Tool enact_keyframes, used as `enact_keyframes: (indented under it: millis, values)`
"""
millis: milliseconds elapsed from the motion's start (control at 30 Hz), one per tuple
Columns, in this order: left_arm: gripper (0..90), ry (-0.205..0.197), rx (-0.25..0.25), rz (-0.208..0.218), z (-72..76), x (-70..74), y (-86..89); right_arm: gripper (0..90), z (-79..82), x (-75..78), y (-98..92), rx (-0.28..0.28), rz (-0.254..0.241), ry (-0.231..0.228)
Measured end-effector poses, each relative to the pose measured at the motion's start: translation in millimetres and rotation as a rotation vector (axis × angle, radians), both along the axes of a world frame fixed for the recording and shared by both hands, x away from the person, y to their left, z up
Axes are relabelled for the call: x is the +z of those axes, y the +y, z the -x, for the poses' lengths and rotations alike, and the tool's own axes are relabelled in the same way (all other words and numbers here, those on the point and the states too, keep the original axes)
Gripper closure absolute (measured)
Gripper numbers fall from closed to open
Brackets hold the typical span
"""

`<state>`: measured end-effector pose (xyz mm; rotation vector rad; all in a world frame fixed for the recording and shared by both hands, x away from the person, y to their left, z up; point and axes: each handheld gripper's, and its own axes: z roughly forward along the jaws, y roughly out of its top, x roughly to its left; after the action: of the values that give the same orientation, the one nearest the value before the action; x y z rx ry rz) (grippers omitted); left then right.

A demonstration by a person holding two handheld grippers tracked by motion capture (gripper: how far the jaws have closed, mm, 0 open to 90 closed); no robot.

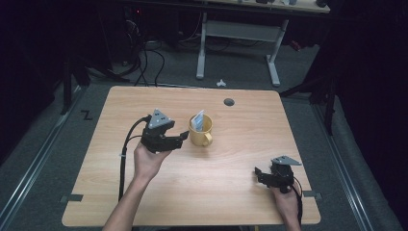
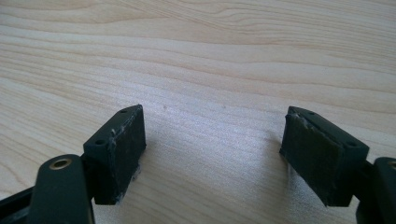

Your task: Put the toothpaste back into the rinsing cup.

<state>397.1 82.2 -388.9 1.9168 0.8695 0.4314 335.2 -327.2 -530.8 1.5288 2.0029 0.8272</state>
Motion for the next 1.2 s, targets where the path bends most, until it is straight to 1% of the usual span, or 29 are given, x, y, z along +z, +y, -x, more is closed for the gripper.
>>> enact_keyframes:
  millis: [100, 767, 867, 1200]
  values:
    - [36.1, 0.002, 0.005, 0.006, 1.5, -1.2, 3.0, 21.8, 0.0, 0.0, 0.0, 0.0, 0.0, 0.0]
    - [36.2, 0.014, 0.035, 0.01, 11.8, -6.0, 22.5, 21.8, 0.0, 0.0, 0.1, -0.001, 0.0, 0.0]
    - [36.1, 0.017, 0.042, 0.016, 13.1, -6.5, 25.9, 21.8, 0.0, 0.0, 0.1, -0.001, 0.0, 0.0]
    - [36.1, 0.016, 0.058, 0.019, 17.6, -9.0, 34.8, 21.8, 0.0, 0.0, 0.2, -0.002, 0.0, 0.0]
